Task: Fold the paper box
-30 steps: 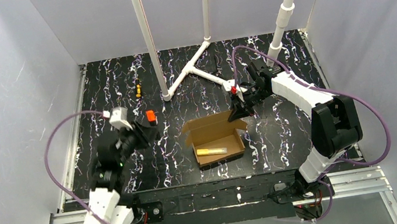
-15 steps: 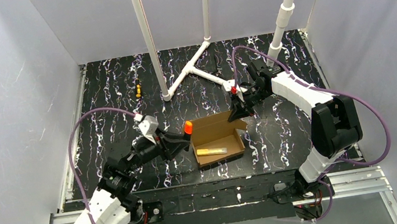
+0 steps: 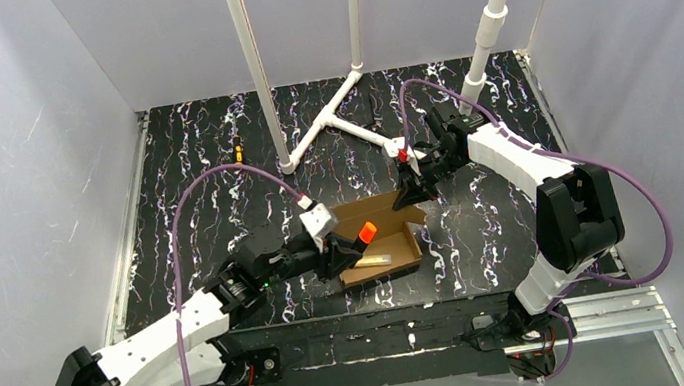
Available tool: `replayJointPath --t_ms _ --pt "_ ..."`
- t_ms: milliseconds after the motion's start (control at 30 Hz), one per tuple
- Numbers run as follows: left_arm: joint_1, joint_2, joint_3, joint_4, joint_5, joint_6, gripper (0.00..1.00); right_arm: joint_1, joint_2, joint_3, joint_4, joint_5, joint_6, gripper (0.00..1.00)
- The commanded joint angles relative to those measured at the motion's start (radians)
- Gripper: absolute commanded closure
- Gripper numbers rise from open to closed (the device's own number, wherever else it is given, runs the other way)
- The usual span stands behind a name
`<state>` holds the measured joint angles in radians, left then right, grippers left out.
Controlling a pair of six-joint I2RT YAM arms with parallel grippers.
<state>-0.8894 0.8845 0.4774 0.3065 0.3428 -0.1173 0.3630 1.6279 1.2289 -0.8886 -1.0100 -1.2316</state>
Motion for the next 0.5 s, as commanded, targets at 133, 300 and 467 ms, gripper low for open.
replayJointPath --t_ms 133,300,467 --pt "-0.076 0.158 0.087 0.006 -0.197 0.164 0.89 0.007 0.026 -0.012 -0.037 0.005 -0.01 0.99" --pt "-0.085 0.213 0.101 -0.003 -0.264 0.178 0.72 0.007 0.026 -0.012 -0.037 0.004 -0.01 0.99" --pt "-0.086 0.191 0.092 -0.002 -0.28 0.144 0.58 0.007 0.026 -0.012 -0.039 0.005 -0.011 0.99"
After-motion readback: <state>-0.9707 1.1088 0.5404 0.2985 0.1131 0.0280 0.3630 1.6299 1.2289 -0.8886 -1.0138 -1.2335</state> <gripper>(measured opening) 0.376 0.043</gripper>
